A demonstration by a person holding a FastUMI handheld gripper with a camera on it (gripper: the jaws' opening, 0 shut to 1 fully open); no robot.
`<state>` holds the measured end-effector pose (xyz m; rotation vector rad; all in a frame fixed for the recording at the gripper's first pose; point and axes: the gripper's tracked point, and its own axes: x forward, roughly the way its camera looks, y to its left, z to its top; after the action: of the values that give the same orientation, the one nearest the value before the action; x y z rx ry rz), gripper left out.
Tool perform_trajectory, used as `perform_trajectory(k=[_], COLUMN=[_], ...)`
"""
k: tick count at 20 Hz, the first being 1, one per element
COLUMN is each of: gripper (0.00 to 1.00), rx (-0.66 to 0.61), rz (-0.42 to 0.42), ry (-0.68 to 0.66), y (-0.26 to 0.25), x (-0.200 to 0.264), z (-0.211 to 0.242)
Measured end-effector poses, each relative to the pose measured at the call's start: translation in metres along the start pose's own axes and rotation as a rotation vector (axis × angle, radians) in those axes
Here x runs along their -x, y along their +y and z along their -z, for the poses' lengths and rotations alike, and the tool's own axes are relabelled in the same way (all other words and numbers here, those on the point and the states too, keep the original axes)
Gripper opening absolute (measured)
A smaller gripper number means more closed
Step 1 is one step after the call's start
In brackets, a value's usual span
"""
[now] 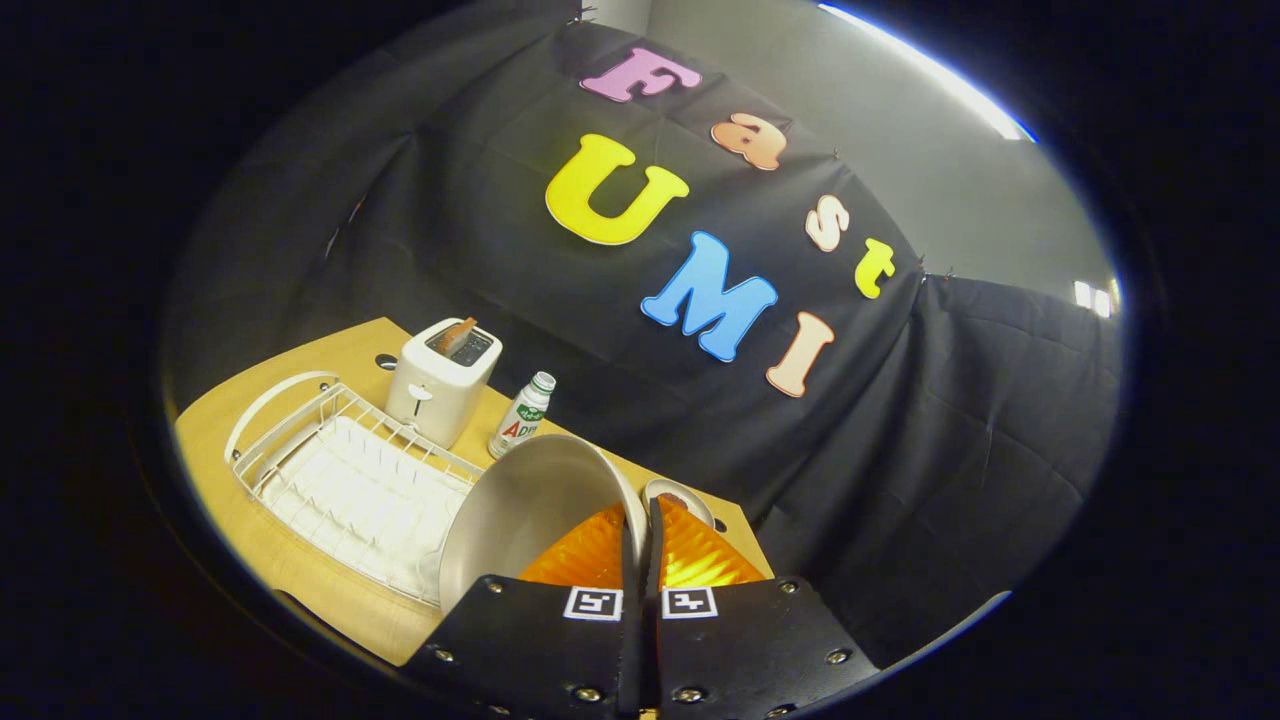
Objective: Take the plate from the dish rack, then take the spoon from the basket and place it into the plate.
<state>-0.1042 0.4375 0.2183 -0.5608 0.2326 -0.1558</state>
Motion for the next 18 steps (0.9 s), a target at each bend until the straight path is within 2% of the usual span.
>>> perform_trajectory(k=[10, 13, 18], gripper=[0.0, 0.01, 0.0], rx=[-0.062, -0.109, -0.17], rz=[-0.182, -0.237, -0.263], ry=[-0.001, 0.029, 0.109], y=[0.015, 0.024, 0.029], x=[0.07, 0.077, 0.073], z=[0.063, 0.087, 0.131])
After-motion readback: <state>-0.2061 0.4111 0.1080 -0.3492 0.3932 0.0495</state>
